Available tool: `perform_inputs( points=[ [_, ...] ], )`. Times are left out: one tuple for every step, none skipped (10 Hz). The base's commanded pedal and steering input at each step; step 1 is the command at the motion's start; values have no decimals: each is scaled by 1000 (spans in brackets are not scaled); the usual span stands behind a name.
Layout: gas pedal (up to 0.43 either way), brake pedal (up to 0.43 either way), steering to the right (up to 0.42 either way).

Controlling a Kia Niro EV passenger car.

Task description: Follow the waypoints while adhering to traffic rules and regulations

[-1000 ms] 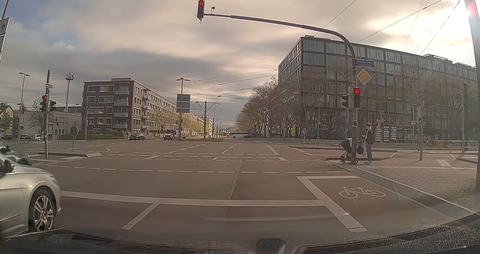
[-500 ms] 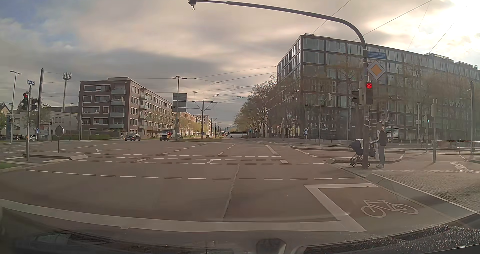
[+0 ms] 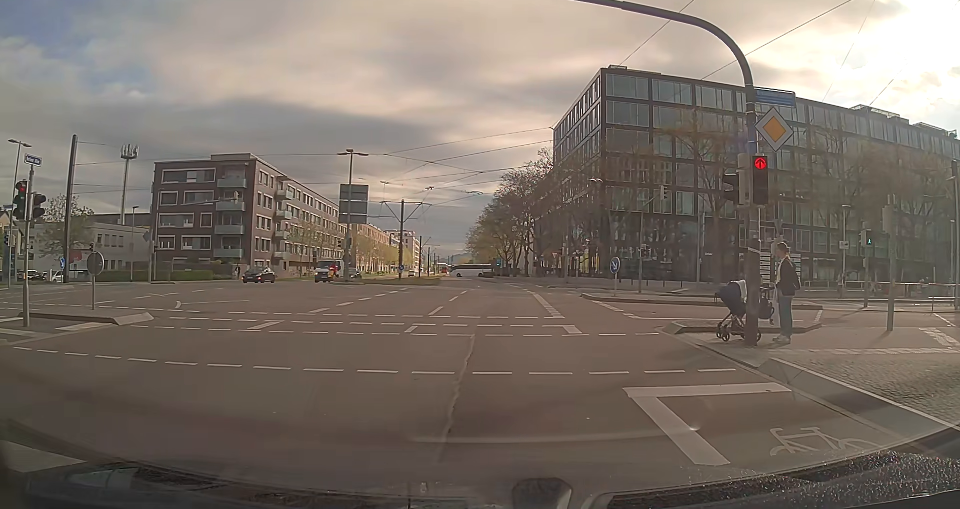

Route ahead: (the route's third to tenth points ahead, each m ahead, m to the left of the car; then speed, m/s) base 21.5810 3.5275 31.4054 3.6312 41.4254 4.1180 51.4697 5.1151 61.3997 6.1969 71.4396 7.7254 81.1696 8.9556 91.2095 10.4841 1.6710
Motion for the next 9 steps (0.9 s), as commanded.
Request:
perform_inputs(
  points=[
    [0,201,12],
    [0,195,6],
    [0,189,1],
    [0,189,0],
    [0,189,-1],
    [0,195,-2],
    [0,195,-2],
    [0,189,-2],
    [0,195,-2]
  ],
)
